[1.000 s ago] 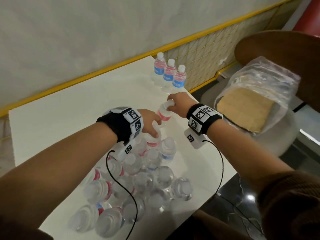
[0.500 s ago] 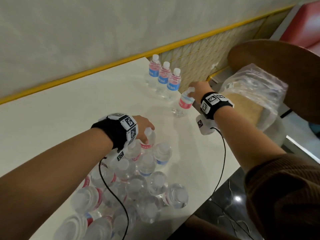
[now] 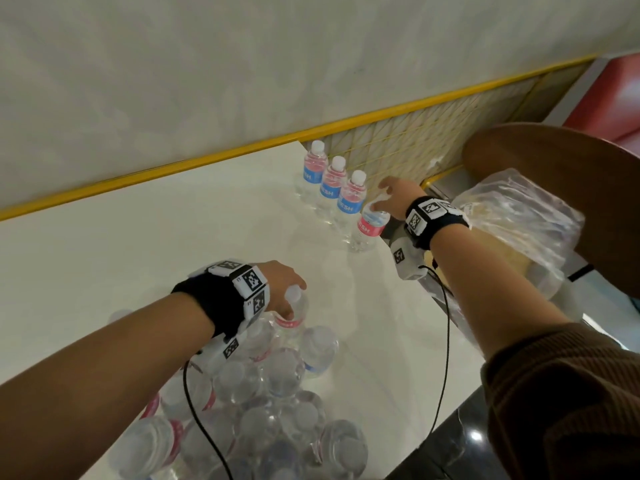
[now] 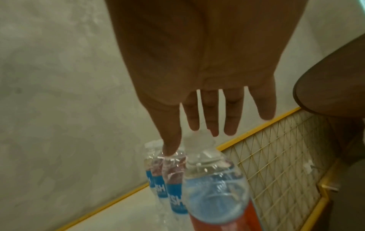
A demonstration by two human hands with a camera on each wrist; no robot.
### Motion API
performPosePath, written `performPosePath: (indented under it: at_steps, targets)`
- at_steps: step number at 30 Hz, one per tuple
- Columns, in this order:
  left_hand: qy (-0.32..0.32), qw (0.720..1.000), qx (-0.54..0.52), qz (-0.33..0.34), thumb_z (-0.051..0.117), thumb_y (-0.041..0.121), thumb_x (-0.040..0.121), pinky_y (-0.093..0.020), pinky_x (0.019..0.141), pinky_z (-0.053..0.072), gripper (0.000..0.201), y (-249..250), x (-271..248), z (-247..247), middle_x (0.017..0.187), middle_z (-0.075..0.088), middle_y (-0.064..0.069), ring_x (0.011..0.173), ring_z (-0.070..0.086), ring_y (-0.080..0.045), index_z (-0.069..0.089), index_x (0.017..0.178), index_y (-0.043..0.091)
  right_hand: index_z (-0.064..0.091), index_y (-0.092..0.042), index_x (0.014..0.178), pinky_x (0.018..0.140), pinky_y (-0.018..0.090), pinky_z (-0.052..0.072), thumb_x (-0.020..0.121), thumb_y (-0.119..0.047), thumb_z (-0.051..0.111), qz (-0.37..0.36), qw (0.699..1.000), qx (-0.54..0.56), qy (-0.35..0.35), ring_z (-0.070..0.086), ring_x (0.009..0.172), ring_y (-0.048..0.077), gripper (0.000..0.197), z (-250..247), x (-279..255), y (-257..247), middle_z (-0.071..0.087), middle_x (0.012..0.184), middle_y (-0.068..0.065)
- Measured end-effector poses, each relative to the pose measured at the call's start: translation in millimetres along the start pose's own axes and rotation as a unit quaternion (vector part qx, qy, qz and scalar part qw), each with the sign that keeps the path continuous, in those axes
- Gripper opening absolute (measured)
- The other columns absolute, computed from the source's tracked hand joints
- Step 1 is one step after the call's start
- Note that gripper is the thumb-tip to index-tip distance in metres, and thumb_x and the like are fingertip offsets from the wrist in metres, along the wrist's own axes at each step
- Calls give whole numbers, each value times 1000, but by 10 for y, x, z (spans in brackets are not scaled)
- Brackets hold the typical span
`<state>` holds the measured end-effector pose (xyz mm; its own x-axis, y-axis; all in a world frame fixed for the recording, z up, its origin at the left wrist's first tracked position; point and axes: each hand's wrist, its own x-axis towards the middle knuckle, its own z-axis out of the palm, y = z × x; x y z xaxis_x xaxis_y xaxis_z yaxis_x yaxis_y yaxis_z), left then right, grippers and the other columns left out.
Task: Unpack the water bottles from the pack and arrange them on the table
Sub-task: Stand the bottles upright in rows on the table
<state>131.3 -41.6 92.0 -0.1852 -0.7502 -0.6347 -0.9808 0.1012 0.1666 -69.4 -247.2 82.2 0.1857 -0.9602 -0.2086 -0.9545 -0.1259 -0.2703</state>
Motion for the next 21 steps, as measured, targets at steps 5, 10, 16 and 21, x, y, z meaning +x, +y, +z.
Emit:
performPosePath:
  at_steps: [5, 10, 16, 21]
  targets:
    - [5, 1000, -8, 1, 62, 27, 90, -31, 107, 34, 61, 9, -9, -42, 146, 42, -5, 134, 41, -22, 36, 145, 21, 42, -23, 138, 99, 39, 43, 89, -36, 59, -22, 999, -3, 30, 52, 121, 28, 54, -113, 78, -211, 53, 136, 4]
    - [5, 1000, -4, 0, 62, 28, 90, -29, 106, 34, 62, 11, -7, -30, 146, 42, -4, 134, 41, -20, 36, 145, 20, 39, -24, 141, 99, 39, 42, 92, -31, 55, -50, 998, 19, -14, 51, 123, 32, 52, 19, 115, -393, 51, 138, 12]
    - [-4, 1000, 12, 15, 62, 33, 89, -26, 106, 33, 67, -32, 19, -17, 149, 39, 1, 135, 40, -19, 31, 147, 23, 56, -23, 123, 103, 50, 40, 90, -19, 55, -30, 999, 2, 13, 55, 114, 34, 34, 26, 159, -544, 60, 121, 11]
    - [-2, 1000, 16, 15, 62, 33, 89, -25, 107, 31, 68, -50, 53, -1, 149, 38, 2, 136, 38, -18, 30, 147, 23, 56, -22, 122, 96, 42, 46, 89, -20, 58, -26, 1000, 17, 7, 57, 110, 33, 34, 37, 194, -532, 59, 122, 12]
